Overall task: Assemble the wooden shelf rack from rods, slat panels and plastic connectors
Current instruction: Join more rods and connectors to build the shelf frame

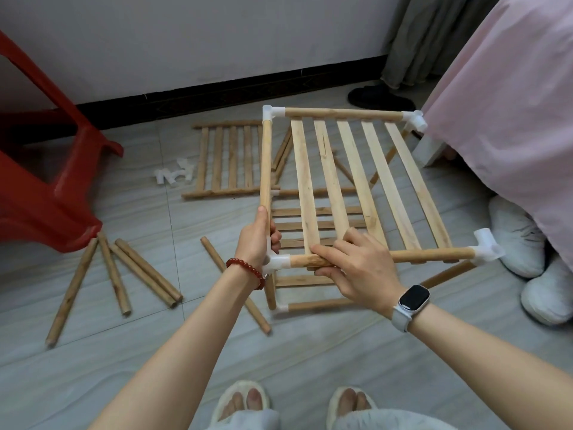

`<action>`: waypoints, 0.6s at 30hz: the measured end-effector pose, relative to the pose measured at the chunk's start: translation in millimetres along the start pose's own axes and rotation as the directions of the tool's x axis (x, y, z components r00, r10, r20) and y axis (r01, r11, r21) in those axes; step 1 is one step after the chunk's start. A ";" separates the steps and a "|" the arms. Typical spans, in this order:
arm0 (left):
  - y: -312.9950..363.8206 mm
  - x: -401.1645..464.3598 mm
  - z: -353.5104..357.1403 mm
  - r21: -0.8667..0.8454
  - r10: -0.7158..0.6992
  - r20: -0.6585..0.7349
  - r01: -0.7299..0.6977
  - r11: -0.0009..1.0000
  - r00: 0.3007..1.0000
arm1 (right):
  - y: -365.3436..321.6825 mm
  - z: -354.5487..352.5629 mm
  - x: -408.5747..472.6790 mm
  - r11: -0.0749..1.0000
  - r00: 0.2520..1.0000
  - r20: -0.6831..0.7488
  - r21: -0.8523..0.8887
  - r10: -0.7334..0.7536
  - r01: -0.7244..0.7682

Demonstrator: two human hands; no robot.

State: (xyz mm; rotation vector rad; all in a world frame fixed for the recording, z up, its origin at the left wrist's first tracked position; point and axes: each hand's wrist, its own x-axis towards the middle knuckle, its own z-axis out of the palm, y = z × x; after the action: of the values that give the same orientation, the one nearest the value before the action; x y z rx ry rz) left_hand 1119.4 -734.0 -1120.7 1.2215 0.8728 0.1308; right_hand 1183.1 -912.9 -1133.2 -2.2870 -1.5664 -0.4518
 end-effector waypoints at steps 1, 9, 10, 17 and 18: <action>-2.3 1.2 0.6 -0.005 0.022 -0.009 -0.022 1.000 1.000 | 0.6 1.0 0.3 1.000 1.000 -0.006 0.011 0.003 -0.003; -12.2 16.2 12.3 -0.018 0.062 -0.067 -0.063 0.998 0.996 | 3.3 10.0 5.8 1.000 1.000 0.008 0.024 0.010 -0.010; -12.4 16.8 12.6 -0.007 0.062 -0.063 -0.062 0.998 0.996 | 3.8 10.1 5.9 1.000 1.000 0.012 0.026 0.015 -0.015; -6.5 10.9 10.1 0.106 0.083 -0.043 -0.078 0.991 0.996 | -6.6 -5.6 10.7 0.987 0.979 0.171 0.089 0.115 -0.132; -7.3 9.8 7.4 0.074 0.070 -0.045 -0.066 0.995 0.997 | -7.6 -8.7 11.6 0.984 0.973 0.191 0.098 0.128 -0.148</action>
State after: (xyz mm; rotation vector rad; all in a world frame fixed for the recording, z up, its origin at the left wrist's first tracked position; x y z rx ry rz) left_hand 1128.3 -737.3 -1131.5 1.3207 0.8839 0.1854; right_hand 1179.3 -904.5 -1119.7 -2.3874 -1.4601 -0.1158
